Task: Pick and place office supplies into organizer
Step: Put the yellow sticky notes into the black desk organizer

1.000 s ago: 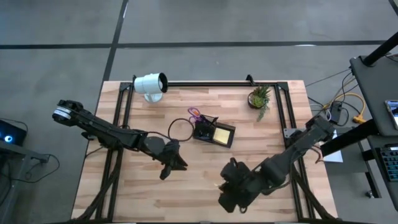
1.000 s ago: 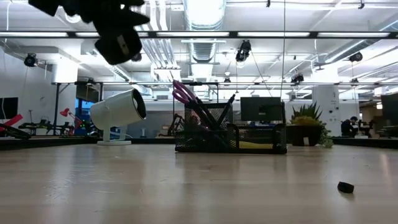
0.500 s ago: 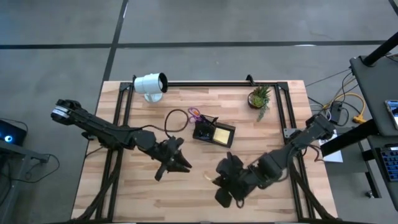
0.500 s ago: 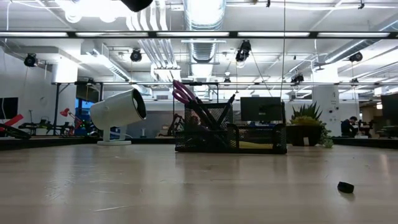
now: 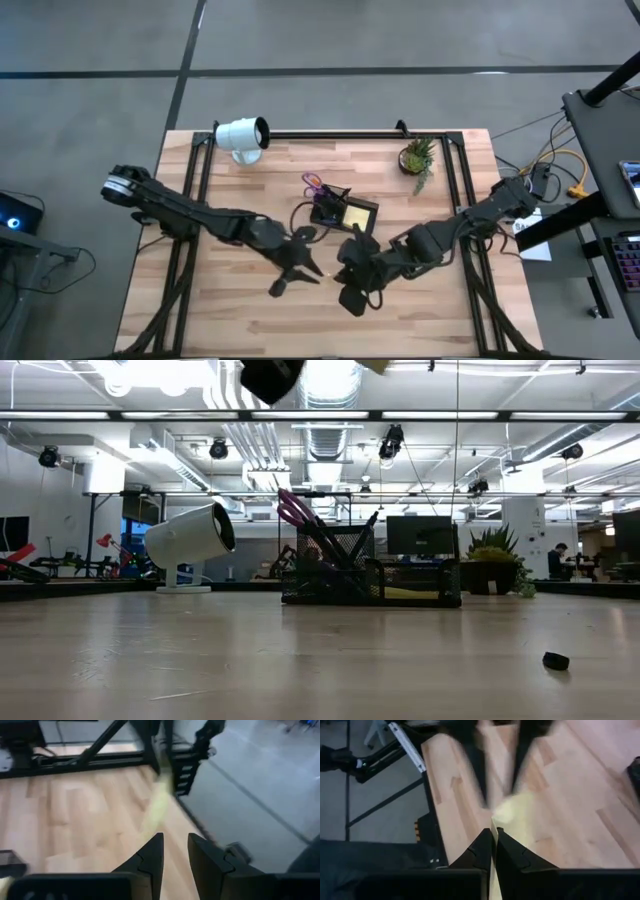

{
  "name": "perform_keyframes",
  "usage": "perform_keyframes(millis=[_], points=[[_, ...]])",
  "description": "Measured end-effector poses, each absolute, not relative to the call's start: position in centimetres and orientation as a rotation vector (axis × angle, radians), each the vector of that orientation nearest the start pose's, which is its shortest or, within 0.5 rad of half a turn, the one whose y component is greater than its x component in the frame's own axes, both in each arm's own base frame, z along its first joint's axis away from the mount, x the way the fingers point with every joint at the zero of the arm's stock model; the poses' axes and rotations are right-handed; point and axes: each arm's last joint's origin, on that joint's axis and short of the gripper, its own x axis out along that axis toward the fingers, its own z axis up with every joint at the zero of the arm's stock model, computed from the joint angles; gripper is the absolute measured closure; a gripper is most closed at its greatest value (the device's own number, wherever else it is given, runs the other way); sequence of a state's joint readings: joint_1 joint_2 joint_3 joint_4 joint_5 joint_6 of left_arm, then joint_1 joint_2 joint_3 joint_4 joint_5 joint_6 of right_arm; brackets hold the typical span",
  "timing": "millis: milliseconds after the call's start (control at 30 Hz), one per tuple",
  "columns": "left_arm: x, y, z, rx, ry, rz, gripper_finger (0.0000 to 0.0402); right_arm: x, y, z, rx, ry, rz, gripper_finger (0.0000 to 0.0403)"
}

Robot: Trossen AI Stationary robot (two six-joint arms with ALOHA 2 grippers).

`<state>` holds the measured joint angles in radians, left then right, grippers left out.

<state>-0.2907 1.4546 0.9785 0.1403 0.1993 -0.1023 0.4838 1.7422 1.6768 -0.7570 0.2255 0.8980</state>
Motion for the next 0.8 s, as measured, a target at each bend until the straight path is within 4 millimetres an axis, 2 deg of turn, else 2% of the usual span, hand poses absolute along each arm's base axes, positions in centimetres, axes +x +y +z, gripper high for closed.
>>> perform_keyframes(millis=[100,200,433,567,800], points=[[32.3,-9.3,27.4,-0.033,0.393,-0.442,0.0328,34.2,16.6,33.6,0.572,0.819,-0.105,0.0394],[32.7,-8.7,28.2,-0.026,0.406,-0.405,0.0328,34.3,16.4,33.6,0.583,0.823,-0.118,0.0394],[31.1,-7.7,28.7,0.120,0.494,-0.338,0.0324,33.6,16.0,33.0,0.596,0.896,-0.201,0.0394],[30.8,-7.6,28.9,0.219,0.485,-0.343,0.0301,33.8,15.7,33.0,0.600,0.889,-0.209,0.0394],[30.8,-7.4,28.0,0.240,0.551,-0.343,0.0253,33.4,15.5,32.7,0.598,0.930,-0.249,0.0394]])
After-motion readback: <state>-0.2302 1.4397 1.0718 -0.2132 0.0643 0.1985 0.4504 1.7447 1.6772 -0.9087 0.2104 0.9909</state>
